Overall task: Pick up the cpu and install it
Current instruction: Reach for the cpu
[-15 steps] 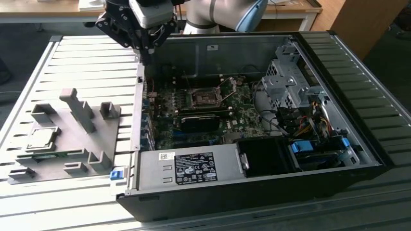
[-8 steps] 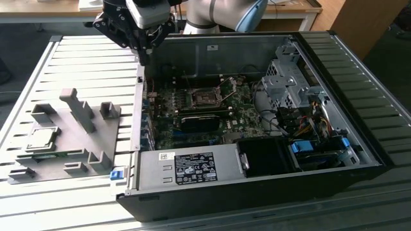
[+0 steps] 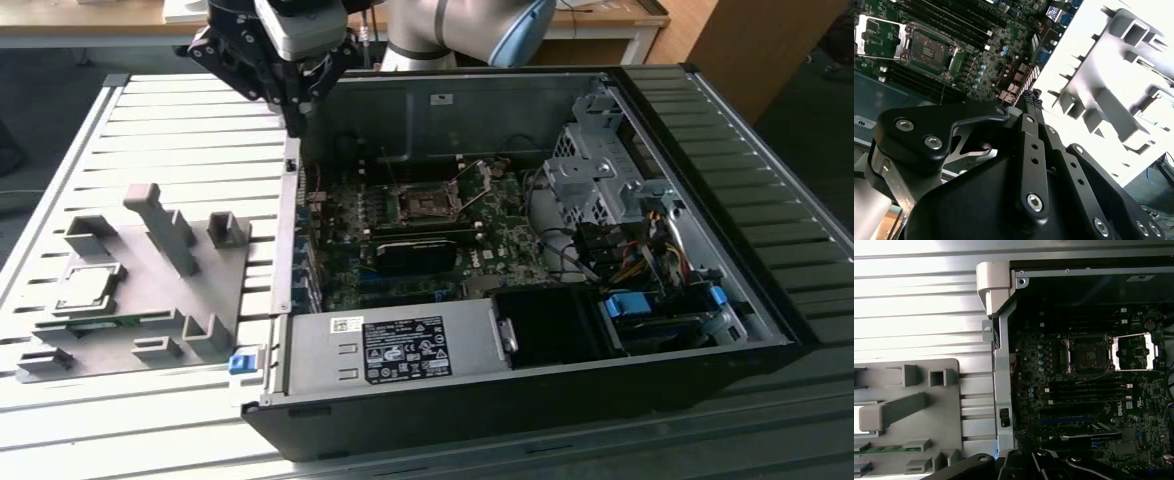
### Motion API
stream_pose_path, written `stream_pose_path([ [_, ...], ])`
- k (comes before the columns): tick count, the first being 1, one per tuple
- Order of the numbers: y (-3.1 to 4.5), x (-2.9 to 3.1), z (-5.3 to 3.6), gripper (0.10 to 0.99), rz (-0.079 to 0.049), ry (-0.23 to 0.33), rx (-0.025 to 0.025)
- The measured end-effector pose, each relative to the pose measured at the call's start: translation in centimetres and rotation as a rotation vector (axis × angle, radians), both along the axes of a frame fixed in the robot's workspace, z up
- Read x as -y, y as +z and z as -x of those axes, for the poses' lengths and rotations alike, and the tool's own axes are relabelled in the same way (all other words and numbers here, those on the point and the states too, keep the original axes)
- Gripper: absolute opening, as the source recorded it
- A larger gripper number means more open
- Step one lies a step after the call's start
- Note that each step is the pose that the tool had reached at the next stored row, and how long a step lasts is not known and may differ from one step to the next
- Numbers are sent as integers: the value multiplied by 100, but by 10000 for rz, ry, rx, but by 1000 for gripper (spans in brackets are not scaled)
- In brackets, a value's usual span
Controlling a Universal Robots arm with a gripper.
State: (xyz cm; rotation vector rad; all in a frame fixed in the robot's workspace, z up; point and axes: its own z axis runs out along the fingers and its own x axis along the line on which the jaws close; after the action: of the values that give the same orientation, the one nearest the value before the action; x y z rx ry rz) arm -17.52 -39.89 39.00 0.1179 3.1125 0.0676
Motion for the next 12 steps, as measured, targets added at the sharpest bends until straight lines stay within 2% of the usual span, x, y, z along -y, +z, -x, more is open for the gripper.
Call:
stream_pose_path([
  [12, -9, 0, 47, 106, 0, 0, 0],
])
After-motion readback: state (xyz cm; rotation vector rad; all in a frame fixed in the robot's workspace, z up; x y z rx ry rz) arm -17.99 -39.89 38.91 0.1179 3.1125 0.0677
